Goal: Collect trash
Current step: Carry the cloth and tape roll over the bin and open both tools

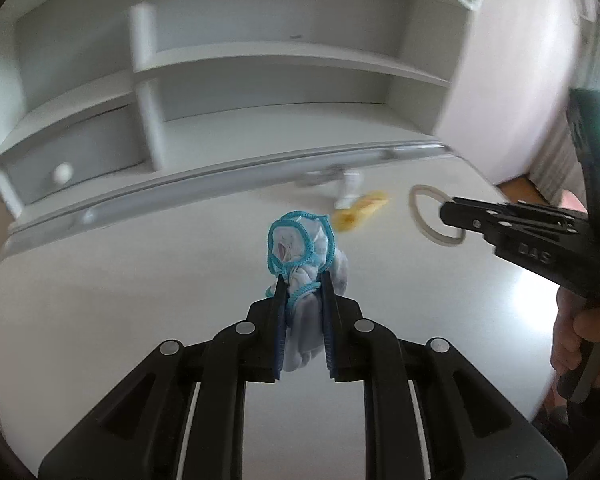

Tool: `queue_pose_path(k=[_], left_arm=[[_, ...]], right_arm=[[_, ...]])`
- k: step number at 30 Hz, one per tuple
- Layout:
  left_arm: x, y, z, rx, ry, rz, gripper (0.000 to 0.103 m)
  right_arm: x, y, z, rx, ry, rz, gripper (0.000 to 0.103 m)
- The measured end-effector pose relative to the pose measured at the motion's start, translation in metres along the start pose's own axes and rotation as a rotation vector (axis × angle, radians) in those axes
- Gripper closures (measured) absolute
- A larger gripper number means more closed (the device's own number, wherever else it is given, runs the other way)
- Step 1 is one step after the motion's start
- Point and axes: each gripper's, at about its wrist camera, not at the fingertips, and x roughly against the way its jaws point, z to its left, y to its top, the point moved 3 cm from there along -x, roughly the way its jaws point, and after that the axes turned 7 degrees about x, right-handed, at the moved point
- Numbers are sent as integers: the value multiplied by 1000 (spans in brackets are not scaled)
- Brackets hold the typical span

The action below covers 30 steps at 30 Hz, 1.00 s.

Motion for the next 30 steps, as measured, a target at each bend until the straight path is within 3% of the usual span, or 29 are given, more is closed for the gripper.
queue_pose_path(k=[5,12,19,24,30], left_arm=[[-1,-13,-85,-106,-98,11,88],[-10,-40,-225,-273,-296,50,88],[-17,-95,-370,-471,-508,125,88],[-37,-139,-444,-577,-590,180,88],[-64,-190,-496,-662,-601,266,88]], right_arm=[[62,-60,-82,-152,-106,-25,92],[152,-170,-199,-406,-299,-46,92],[216,-277,-273,-631,-436,-38,92],[235,-345,-303,-753,-489,4,92],[223,-415,-329,-879,-495,76,92]])
